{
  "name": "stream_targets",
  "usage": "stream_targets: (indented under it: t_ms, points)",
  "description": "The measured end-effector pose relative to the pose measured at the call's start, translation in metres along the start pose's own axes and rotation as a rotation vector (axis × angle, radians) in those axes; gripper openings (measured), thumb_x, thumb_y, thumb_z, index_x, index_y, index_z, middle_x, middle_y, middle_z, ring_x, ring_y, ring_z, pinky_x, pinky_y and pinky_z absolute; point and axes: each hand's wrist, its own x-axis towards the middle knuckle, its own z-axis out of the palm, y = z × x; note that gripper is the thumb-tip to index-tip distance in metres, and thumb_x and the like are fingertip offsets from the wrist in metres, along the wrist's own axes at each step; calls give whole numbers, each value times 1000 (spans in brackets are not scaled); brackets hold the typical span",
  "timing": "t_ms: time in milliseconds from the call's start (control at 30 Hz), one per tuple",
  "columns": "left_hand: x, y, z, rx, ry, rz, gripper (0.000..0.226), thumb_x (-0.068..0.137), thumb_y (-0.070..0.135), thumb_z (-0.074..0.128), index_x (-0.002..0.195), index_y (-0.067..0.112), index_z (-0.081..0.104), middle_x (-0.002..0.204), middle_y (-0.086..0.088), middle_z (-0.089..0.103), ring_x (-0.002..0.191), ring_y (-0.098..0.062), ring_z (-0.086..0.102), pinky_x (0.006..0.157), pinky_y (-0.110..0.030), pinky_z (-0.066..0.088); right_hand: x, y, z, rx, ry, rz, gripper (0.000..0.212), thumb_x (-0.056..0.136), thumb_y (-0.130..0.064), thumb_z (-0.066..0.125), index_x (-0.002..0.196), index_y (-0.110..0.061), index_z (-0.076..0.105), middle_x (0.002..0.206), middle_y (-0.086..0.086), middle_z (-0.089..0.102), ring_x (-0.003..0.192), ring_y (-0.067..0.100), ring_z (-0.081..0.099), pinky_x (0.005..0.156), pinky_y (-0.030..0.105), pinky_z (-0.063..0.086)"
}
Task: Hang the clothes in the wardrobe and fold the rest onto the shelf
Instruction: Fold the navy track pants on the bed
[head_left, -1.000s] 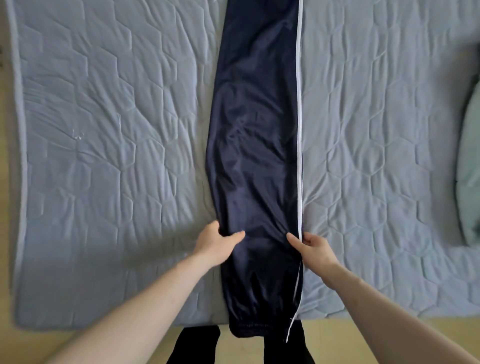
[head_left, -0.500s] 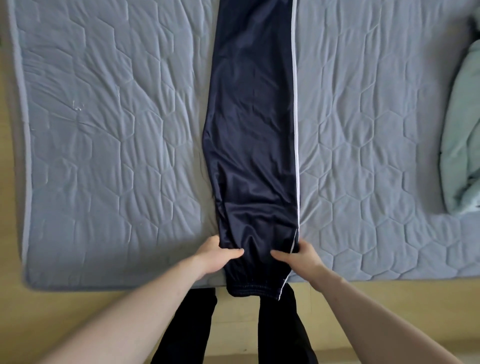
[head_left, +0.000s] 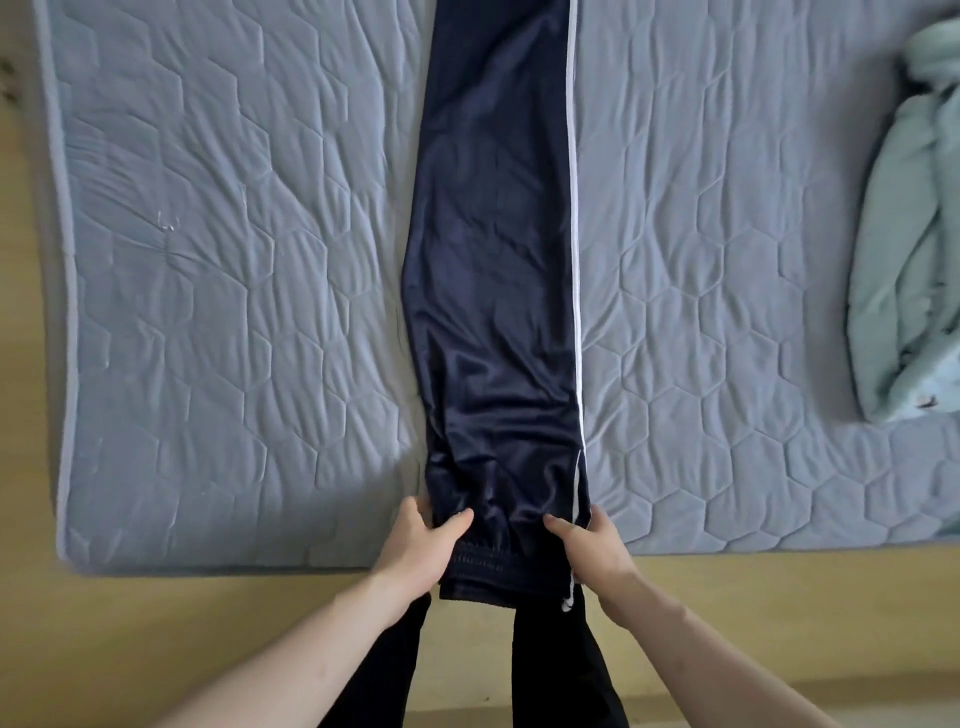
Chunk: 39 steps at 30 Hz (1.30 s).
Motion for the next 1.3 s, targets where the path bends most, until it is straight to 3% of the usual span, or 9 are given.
stream_targets:
  t_ms: [133,267,433,633,933,1000,1100,1200,1300]
  points:
    - [-27,60,-25,-76,40,159,48,94,48,68,130,47,38,108,8,68,91,-5,68,70,-19,47,-25,-53,-16,127,18,-72,71,92,-20,71,150,-32,31,96,8,79,88,24,76,77,41,63]
    - [-29,121,-48,-112,60,267,18,94,40,69,112,43,73,108,8,74,104,-7,67,96,-28,50,-43,-119,-34,142,-42,-189,19,94,-26,70,113,-25,74,87,3,74,67,15,68,63,28,57]
    - [-15,206,-73,-468,5,224,23,97,31,63,104,16,79,98,-5,79,89,-21,74,76,-34,57,-53,-208,-45,356,-120,-250,26,101,-31,48,100,-15,67,72,-1,71,72,19,75,50,25,45]
    - [6,294,-100,-693,-40,230,22,103,22,48,116,7,59,99,-17,78,87,-26,78,68,-34,62,-50,-292,-46,460,-200,-323,31,94,-11,43,124,-7,51,115,4,78,97,26,78,52,25,51]
    - [72,349,-95,-419,83,362,44,94,21,58,137,13,57,118,-3,72,101,-21,72,71,-33,62,-2,-354,-18,338,-21,-401,17,94,-11,55,111,-12,59,127,-1,68,88,20,79,56,24,54]
    - [87,337,-94,-157,216,428,68,89,23,66,153,21,42,129,6,63,110,-19,66,84,-33,58,16,-349,-10,274,120,-440,41,92,-14,59,132,-13,50,124,-1,64,83,19,77,55,27,55]
    - [103,297,-91,158,390,431,84,85,32,74,157,21,31,149,4,47,129,-23,53,105,-35,44,38,-325,-9,-98,397,-541,74,86,-25,66,152,-21,35,138,-2,58,111,24,68,90,39,56]
    - [117,257,-90,122,326,307,100,77,43,82,157,16,29,155,-3,44,135,-26,50,110,-39,43,58,-296,-10,-315,379,-494,93,82,-39,76,158,-19,25,151,1,49,134,28,53,108,41,46]
    - [123,232,-88,62,155,195,90,73,47,86,145,18,41,132,4,57,114,-17,57,93,-31,45,70,-278,-5,-209,293,-388,80,81,-46,79,145,-18,41,132,1,62,117,27,62,101,40,51]
